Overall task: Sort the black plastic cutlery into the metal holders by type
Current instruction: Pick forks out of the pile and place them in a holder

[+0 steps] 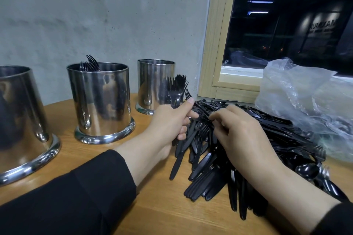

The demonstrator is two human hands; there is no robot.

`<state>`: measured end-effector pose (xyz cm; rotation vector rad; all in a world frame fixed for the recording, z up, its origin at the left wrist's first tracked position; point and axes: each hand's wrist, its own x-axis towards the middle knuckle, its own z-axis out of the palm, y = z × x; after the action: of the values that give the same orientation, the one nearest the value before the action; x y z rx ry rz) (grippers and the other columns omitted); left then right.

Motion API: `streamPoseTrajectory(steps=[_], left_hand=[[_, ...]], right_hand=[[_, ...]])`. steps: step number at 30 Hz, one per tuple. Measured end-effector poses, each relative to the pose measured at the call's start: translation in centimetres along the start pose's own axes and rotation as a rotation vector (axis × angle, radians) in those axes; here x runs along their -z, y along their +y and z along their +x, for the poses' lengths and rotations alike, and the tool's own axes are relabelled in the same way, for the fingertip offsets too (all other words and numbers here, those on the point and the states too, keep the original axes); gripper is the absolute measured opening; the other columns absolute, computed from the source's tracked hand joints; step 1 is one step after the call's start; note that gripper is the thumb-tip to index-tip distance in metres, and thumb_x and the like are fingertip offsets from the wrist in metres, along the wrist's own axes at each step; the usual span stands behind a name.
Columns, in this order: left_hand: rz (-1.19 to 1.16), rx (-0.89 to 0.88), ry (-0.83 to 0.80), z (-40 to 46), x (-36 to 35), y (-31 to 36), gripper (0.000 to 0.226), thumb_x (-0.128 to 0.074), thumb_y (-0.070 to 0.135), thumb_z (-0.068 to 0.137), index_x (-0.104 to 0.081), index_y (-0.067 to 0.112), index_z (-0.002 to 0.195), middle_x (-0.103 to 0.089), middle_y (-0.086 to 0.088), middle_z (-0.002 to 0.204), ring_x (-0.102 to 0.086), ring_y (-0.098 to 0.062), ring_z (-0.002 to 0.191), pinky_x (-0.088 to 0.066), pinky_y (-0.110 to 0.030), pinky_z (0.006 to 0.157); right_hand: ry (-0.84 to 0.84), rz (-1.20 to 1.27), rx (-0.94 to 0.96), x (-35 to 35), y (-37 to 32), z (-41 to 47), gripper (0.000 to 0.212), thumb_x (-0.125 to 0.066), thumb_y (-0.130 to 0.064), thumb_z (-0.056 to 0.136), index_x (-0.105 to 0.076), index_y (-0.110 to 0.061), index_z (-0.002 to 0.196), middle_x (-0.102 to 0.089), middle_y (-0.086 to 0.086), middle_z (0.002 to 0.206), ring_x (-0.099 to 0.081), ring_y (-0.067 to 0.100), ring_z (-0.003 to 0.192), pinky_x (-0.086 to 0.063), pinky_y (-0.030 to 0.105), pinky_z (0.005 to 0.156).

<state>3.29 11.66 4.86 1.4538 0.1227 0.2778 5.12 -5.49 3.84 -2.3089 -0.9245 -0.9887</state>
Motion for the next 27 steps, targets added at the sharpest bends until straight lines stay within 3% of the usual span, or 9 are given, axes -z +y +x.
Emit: streamPoseTrajectory(steps=[2, 4, 8, 12, 15, 19, 22, 27], left_hand=[[-0.027, 0.022, -0.032, 0.0, -0.3, -0.2, 0.05, -0.073, 0.048, 0.09, -0.069, 0.0, 0.104, -0.039, 0.009, 0.054, -0.033, -0.01, 0.048, -0.029, -0.023, 0.044], [-0.07, 0.033, -0.061, -0.1, -0.6, -0.2, 0.038, -0.076, 0.04, 0.091, -0.067, 0.004, 0.098, -0.041, 0.006, 0.058, -0.033, -0.01, 0.047, -0.028, -0.022, 0.043], [-0.061, -0.006, 0.049, 0.0, -0.4, 0.1, 0.018, -0.061, 0.022, 0.099, -0.063, 0.009, 0.086, -0.046, -0.002, 0.066, -0.037, -0.013, 0.05, -0.03, -0.025, 0.045], [0.051, -0.159, 0.19, 0.9, 0.7, 0.6, 0.028, -0.05, 0.026, 0.105, -0.057, 0.015, 0.081, -0.058, -0.004, 0.074, -0.051, -0.017, 0.062, -0.042, -0.031, 0.061], [0.061, -0.222, 0.222, 1.2, 1.0, 0.4, 0.03, -0.043, 0.032, 0.11, -0.055, 0.013, 0.09, -0.059, 0.0, 0.062, -0.056, -0.017, 0.054, -0.049, -0.033, 0.06], [0.241, -0.319, 0.251, 1.7, 1.2, -0.5, 0.033, -0.044, 0.036, 0.108, -0.058, 0.009, 0.095, -0.053, 0.004, 0.059, -0.055, -0.018, 0.056, -0.057, -0.048, 0.074], [0.275, -0.245, 0.173, 1.6, 1.3, -1.4, 0.021, -0.05, 0.032, 0.107, -0.06, 0.016, 0.099, -0.053, 0.004, 0.063, -0.056, -0.014, 0.061, -0.058, -0.043, 0.077], [0.26, -0.101, 0.053, 1.5, 1.2, -2.5, 0.019, -0.057, 0.025, 0.105, -0.059, 0.019, 0.087, -0.052, 0.004, 0.07, -0.051, -0.016, 0.062, -0.051, -0.027, 0.06]], right_hand=[[-0.012, 0.033, 0.054, 0.0, -0.6, -0.1, 0.014, -0.069, -0.002, 0.087, -0.068, -0.012, 0.097, -0.056, -0.002, 0.086, -0.054, 0.019, 0.076, -0.047, 0.035, 0.064], [-0.047, 0.066, 0.107, -0.2, -1.1, -0.2, 0.014, -0.068, -0.005, 0.088, -0.067, -0.014, 0.099, -0.056, -0.004, 0.088, -0.053, 0.014, 0.078, -0.044, 0.029, 0.066], [-0.107, 0.088, 0.02, -0.3, -1.7, -0.4, 0.017, -0.056, -0.037, 0.097, -0.063, -0.026, 0.109, -0.058, -0.018, 0.092, -0.05, 0.002, 0.086, -0.037, 0.014, 0.076], [-0.35, -0.181, 0.01, -0.3, -1.6, -0.6, 0.036, -0.03, -0.047, 0.1, -0.061, -0.032, 0.111, -0.057, -0.013, 0.099, -0.052, 0.016, 0.098, -0.045, 0.037, 0.084], [-0.505, -0.295, 0.005, -0.4, -1.9, -0.9, 0.042, -0.025, -0.052, 0.103, -0.058, -0.035, 0.121, -0.053, -0.013, 0.105, -0.046, 0.017, 0.104, -0.038, 0.037, 0.086], [-0.551, -0.307, 0.002, -0.5, -2.1, -1.1, 0.04, -0.028, -0.05, 0.105, -0.059, -0.035, 0.124, -0.052, -0.013, 0.103, -0.044, 0.017, 0.103, -0.033, 0.036, 0.085], [-0.55, -0.309, -0.022, -0.6, -2.0, -1.2, 0.038, -0.029, -0.048, 0.106, -0.063, -0.034, 0.116, -0.054, -0.011, 0.097, -0.043, 0.016, 0.099, -0.034, 0.036, 0.086], [-0.511, -0.288, -0.05, -1.0, -1.8, -1.3, 0.036, -0.032, -0.045, 0.105, -0.064, -0.03, 0.1, -0.055, -0.011, 0.091, -0.044, 0.014, 0.095, -0.027, 0.035, 0.078]])
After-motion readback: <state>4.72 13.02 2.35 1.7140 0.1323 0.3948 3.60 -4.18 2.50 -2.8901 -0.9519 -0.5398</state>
